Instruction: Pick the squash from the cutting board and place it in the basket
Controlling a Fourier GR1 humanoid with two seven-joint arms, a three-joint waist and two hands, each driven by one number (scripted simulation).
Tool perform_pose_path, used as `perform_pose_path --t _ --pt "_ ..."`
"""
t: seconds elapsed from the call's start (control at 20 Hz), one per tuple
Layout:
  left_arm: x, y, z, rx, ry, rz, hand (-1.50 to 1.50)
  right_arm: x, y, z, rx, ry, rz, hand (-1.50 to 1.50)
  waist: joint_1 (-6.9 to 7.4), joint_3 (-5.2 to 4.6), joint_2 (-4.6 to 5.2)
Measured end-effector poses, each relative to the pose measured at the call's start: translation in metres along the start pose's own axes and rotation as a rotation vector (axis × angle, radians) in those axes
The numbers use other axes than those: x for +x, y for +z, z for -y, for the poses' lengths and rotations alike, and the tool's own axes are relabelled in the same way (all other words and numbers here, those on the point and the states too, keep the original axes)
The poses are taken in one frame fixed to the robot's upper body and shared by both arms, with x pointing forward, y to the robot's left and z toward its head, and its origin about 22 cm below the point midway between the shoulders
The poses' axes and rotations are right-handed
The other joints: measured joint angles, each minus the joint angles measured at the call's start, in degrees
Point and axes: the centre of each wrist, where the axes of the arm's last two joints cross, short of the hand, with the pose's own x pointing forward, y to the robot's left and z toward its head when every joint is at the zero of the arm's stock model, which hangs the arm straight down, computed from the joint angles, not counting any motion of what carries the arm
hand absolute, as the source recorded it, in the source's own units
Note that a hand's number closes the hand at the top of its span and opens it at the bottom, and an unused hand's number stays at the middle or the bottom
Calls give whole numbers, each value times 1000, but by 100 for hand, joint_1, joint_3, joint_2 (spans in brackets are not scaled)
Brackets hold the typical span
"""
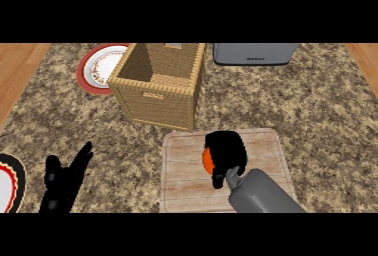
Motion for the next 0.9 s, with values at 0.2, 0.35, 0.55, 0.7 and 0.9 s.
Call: perform_pose_path --t 0.2,0.35,0.55,0.7,0.9 --pt "2 -1 -1 4 1 -13 0 -5 -4 -4 -28 37 20 150 4 -14 -7" --pt "2 -1 -1 2 1 -14 0 -4 -1 -6 -46 52 26 150 -1 -10 -7" --pt "8 -5 1 -20 -10 -5 0 30 6 2 -74 52 -12 150 158 -14 21" --pt "15 -8 6 -59 -36 21 0 49 10 11 -97 35 -61 150 483 -23 72" --pt "22 -11 15 -106 -56 40 0 66 12 31 -170 -2 -82 150 809 -34 104"
